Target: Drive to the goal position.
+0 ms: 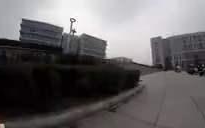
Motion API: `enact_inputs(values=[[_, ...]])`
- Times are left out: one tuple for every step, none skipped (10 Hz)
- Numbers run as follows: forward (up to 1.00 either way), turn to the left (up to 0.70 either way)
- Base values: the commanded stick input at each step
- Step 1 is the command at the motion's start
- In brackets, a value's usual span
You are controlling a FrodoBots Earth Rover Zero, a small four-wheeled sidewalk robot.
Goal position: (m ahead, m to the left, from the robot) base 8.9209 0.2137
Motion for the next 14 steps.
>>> enact_inputs(values=[[0.70,-0.35],[0.70,-0.35],[0.70,-0.35],[0.70,-0.35],[0.70,-0.35],[0.70,-0.35],[0.70,-0.35],[0.70,-0.35],[0.70,-0.35],[0.70,-0.35],[0.70,-0.35],[0.70,-0.35],[0.70,-0.28],[0.70,-0.15]])
